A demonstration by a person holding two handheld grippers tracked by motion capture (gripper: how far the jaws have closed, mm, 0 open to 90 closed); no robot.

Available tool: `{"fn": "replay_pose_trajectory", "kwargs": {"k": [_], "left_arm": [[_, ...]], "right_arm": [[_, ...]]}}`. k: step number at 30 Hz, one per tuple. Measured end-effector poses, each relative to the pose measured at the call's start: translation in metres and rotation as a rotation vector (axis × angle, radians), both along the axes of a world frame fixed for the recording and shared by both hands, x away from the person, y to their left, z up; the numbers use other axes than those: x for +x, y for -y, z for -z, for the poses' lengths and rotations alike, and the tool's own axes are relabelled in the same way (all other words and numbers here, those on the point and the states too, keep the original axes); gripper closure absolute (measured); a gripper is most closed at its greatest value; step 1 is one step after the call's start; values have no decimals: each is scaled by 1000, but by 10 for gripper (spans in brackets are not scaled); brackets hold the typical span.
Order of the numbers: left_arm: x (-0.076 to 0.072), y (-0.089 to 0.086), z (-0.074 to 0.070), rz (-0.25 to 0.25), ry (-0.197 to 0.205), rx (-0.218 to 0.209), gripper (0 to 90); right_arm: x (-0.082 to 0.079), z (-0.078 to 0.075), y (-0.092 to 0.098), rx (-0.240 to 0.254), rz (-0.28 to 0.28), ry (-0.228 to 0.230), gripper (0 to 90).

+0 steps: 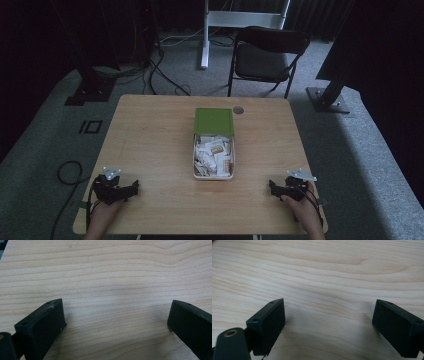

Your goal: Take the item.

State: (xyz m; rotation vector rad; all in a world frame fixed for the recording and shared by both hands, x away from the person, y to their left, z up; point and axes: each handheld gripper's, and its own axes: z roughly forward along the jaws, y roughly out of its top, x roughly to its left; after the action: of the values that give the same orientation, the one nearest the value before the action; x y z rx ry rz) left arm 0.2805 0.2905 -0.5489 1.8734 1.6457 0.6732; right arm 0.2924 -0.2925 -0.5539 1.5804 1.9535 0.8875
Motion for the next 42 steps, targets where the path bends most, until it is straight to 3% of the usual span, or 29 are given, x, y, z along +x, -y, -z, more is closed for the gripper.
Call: {"fn": "replay_pose_trajectory", "kwargs": {"k": [11,29,42], "left_arm": [[0,0,0,0,0,0,20],[0,0,0,-1,1,-1,21],[0,0,0,-1,0,-1,21]], "right_arm": [[11,-13,-12,23,-33,29,111],[33,-70,-44,75,-139,135,112],[43,-103,-80,94,-240,198,124]]}}
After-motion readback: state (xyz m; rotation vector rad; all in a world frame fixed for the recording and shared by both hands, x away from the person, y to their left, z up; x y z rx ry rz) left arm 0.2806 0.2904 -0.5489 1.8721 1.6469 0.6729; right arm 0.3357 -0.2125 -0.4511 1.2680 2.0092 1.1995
